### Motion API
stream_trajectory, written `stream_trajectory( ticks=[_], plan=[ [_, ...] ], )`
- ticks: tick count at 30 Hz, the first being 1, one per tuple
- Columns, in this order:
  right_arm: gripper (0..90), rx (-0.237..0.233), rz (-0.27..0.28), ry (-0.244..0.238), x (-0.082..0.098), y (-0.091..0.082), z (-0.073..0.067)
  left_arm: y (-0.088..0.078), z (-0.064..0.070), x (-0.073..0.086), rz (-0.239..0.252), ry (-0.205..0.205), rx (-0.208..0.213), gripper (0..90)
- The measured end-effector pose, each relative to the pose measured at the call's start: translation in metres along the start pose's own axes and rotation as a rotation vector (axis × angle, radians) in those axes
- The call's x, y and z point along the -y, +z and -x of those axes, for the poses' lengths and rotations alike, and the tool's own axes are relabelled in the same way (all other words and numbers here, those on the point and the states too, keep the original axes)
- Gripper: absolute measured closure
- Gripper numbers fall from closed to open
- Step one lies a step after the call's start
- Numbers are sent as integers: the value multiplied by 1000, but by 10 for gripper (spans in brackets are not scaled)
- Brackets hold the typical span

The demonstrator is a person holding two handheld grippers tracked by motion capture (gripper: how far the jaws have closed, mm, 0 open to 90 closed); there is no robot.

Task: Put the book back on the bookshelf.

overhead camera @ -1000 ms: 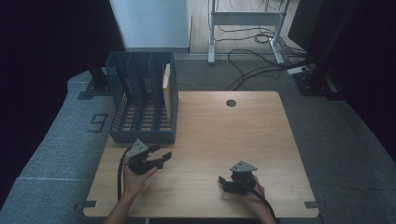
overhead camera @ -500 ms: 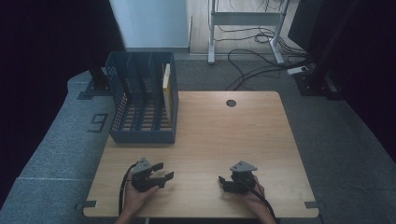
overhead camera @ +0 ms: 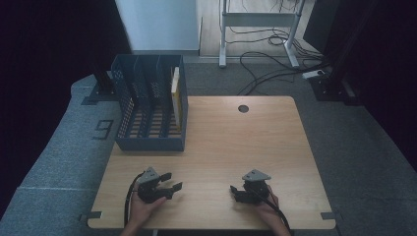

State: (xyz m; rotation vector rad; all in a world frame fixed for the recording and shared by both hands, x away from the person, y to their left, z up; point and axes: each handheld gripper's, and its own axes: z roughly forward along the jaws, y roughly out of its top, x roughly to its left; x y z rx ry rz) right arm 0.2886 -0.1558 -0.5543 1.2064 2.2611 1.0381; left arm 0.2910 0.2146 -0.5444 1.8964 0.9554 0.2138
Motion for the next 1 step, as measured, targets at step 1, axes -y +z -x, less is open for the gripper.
stream_trajectory(
  ticks=[1],
  plan=[
    [236, -1, -2, 0, 0, 0, 0, 0, 0, 0, 0, -3, 0, 324]
  ],
)
